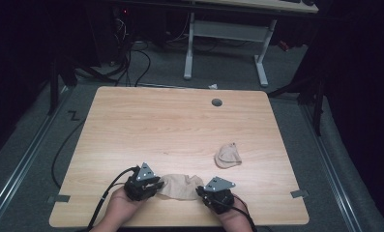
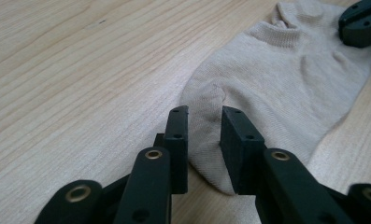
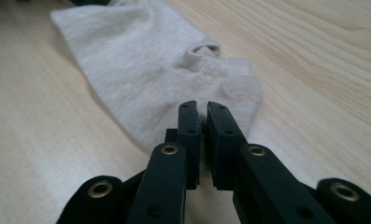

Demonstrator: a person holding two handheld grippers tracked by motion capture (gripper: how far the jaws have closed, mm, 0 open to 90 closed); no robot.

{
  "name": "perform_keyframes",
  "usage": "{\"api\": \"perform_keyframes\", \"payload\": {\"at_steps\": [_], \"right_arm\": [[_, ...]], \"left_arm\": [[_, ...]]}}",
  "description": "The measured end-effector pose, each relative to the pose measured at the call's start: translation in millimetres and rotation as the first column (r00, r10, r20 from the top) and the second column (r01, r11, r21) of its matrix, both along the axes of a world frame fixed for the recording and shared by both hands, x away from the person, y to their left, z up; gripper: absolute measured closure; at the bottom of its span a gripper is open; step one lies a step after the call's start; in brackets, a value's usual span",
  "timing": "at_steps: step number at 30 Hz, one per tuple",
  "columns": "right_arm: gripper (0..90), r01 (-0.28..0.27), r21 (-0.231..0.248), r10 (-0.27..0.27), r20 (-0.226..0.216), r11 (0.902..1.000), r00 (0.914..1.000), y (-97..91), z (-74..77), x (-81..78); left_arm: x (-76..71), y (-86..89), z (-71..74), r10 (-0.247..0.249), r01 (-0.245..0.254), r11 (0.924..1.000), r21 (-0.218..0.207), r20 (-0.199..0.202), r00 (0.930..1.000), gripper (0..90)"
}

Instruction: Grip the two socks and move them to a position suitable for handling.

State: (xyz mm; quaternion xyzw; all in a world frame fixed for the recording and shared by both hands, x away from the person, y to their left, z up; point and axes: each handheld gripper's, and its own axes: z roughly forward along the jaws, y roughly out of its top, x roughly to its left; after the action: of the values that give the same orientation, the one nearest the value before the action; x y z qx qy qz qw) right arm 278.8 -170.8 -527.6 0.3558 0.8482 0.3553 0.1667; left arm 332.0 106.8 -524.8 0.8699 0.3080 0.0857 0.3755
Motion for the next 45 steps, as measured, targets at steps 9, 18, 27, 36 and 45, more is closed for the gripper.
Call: {"api": "perform_keyframes", "payload": {"at_steps": [9, 18, 27, 36, 45], "right_arm": [[66.6, 0.003, 0.046, -0.003, 0.012, 0.9989, 0.9999, -7.1, 3.2, -0.6], [62.2, 0.216, 0.103, -0.226, 0.099, 0.9709, 0.9690, -57.5, 19.0, 29.5], [66.4, 0.406, 0.062, -0.411, 0.087, 0.9116, 0.9077, -90.4, 27.4, 82.9], [50.8, 0.359, -0.048, -0.352, 0.115, 0.9321, 0.9289, -67.2, 17.4, 94.9], [78.4, 0.415, 0.001, -0.413, 0.105, 0.9099, 0.9048, -92.7, 20.9, 83.9]], "left_arm": [[-7.8, 6.7, 12.4, 0.011, -0.009, 0.9996, -0.026, 0.059, 0.9982, 57.7], [-3.1, 64.3, 26.3, 0.170, -0.160, 0.9785, -0.131, 0.070, 0.9830, 51.1], [3.8, 82.3, 20.3, 0.231, -0.221, 0.9637, -0.150, 0.054, 0.9715, 49.6], [3.0, 75.1, 18.8, 0.214, -0.205, 0.9700, -0.131, 0.057, 0.9752, 49.5], [2.8, 73.6, 17.9, 0.205, -0.196, 0.9731, -0.121, 0.061, 0.9769, 49.3]]}}
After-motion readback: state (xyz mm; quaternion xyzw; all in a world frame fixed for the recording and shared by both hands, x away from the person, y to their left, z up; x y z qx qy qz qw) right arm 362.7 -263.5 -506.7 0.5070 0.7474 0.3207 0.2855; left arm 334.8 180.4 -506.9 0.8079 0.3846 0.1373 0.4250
